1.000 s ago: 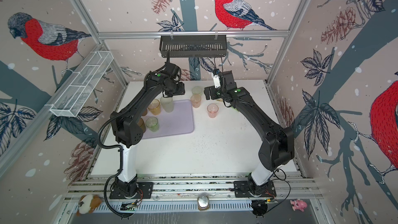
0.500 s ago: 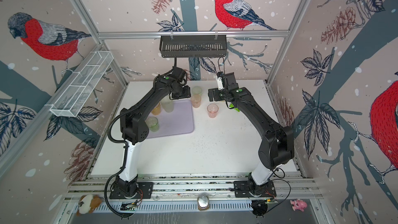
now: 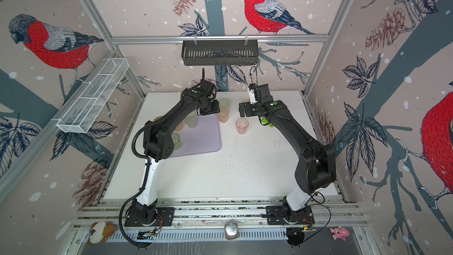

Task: Place the glasses into the tray
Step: 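Move the left gripper over the pink textured cup beside the tray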

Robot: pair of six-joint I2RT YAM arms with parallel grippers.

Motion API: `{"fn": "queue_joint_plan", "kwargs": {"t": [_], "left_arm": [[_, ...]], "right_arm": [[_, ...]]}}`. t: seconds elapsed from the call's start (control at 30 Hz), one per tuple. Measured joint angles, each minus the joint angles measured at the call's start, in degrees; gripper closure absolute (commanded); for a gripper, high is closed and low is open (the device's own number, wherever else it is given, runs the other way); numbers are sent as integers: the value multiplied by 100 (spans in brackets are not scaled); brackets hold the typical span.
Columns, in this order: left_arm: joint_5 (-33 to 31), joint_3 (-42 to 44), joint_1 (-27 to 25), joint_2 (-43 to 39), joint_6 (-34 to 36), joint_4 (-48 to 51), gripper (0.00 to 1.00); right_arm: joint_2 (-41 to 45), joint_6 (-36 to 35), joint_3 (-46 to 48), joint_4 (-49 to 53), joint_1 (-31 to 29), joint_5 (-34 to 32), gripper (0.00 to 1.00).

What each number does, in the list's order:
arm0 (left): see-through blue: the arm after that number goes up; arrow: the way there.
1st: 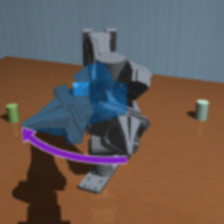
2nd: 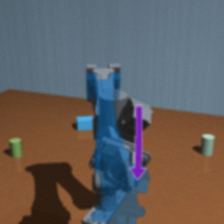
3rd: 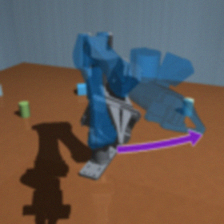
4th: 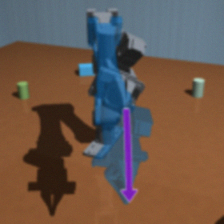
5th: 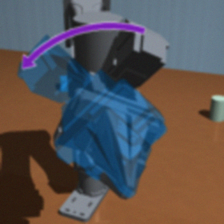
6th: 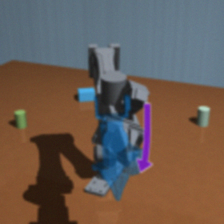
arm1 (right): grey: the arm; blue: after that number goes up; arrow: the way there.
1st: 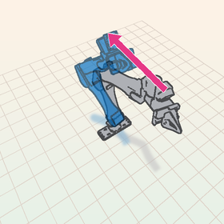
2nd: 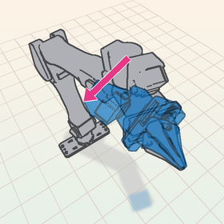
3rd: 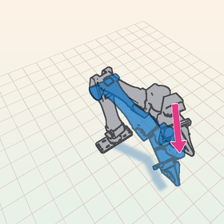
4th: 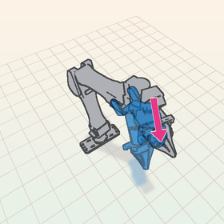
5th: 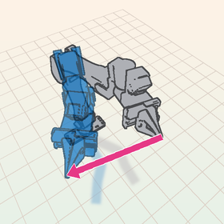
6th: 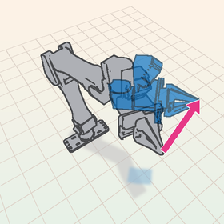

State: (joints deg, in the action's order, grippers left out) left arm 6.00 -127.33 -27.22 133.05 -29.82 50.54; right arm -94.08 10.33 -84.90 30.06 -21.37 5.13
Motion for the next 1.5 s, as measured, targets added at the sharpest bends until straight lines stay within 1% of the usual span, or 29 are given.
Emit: {"fn": "queue_joint_plan", "kwargs": {"t": [0.23,0.5,0.77,1.5], "left_arm": [[-2,-15,0,212,-17,-225,47],[-2,-52,0,435,-20,-358,53],[-4,-83,0,501,-17,-400,61],[-4,-199,0,623,-20,-400,75]], "right_arm": [[48,-2,46,48,48,2,1],[90,-7,61,94,120,44,0],[90,-22,61,107,179,68,1],[90,-4,37,107,225,98,0]]}}
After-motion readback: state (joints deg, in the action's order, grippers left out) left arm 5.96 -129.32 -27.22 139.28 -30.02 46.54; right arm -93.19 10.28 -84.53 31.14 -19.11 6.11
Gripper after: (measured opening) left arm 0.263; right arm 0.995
